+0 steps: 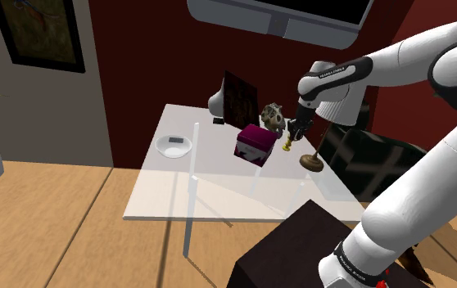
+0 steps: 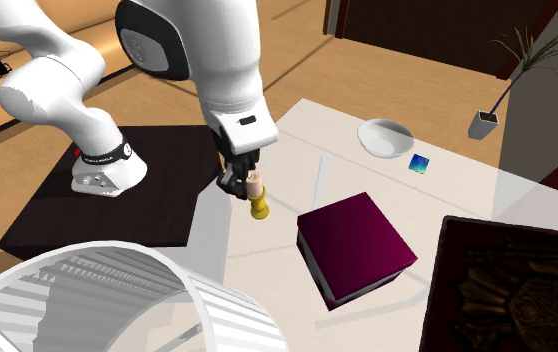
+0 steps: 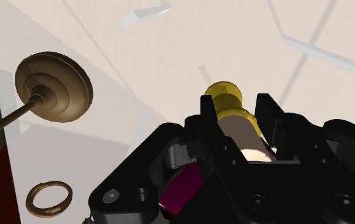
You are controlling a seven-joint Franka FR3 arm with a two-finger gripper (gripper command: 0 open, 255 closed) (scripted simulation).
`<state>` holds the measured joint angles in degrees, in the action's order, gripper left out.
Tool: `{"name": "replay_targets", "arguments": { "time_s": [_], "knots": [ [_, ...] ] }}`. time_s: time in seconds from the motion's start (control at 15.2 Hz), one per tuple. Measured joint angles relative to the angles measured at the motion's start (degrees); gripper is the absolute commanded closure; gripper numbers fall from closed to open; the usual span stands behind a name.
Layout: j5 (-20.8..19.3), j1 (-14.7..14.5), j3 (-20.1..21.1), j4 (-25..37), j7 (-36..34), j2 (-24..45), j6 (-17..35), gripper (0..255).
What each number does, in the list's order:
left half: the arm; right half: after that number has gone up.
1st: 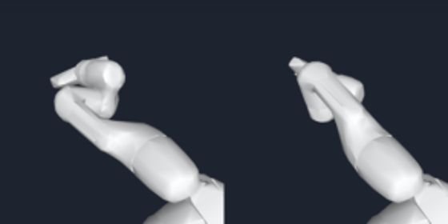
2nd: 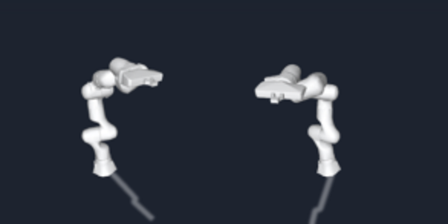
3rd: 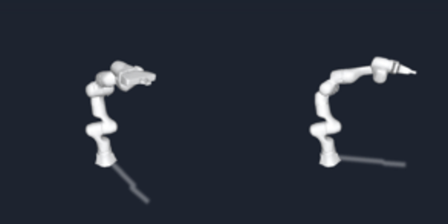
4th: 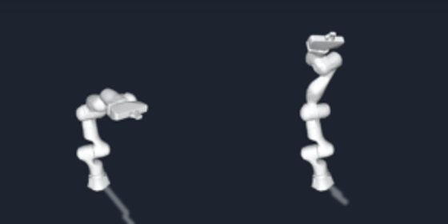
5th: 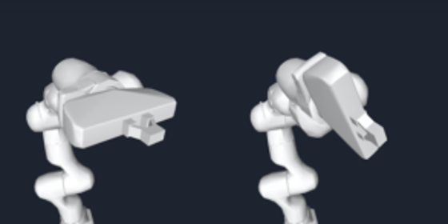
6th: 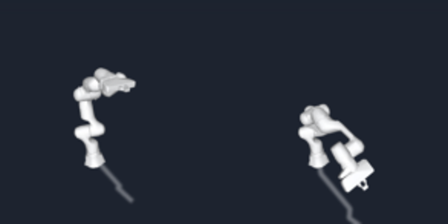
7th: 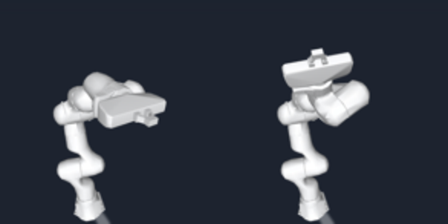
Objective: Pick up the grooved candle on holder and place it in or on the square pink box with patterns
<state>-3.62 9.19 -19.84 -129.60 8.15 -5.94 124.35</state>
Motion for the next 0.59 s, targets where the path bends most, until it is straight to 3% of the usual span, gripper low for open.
{"name": "replay_targets", "arguments": {
  "time_s": [0.46,0.59],
  "knots": [
    [-0.6,0.0,0.3,3.2,-0.4,-2.2,-5.4,255],
    [0.2,-0.3,0.4,6.0,-0.3,-0.1,-6.1,255]
  ]
}}
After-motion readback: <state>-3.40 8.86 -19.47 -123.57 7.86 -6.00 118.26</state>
